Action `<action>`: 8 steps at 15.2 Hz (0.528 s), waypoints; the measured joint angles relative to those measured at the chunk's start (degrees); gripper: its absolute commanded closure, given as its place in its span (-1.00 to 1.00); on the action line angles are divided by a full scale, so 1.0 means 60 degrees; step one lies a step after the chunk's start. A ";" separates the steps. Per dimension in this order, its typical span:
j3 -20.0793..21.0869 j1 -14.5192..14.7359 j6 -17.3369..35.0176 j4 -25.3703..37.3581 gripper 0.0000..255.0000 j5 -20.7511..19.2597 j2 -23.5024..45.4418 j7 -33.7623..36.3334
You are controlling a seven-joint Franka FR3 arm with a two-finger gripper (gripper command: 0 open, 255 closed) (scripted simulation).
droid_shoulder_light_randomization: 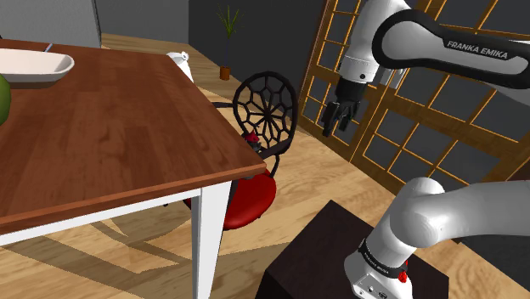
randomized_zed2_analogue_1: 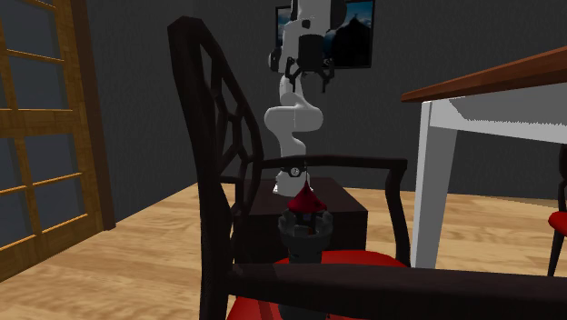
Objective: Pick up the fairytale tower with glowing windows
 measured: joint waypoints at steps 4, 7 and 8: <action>-0.0088 -0.0043 0.0651 0.0070 -1.00 -0.0083 0.0654 -0.0139; -0.0216 -0.0097 0.1482 0.0177 -1.00 -0.0186 0.1474 -0.0338; -0.0234 -0.0106 0.1702 0.0400 -1.00 -0.0202 0.1868 -0.0375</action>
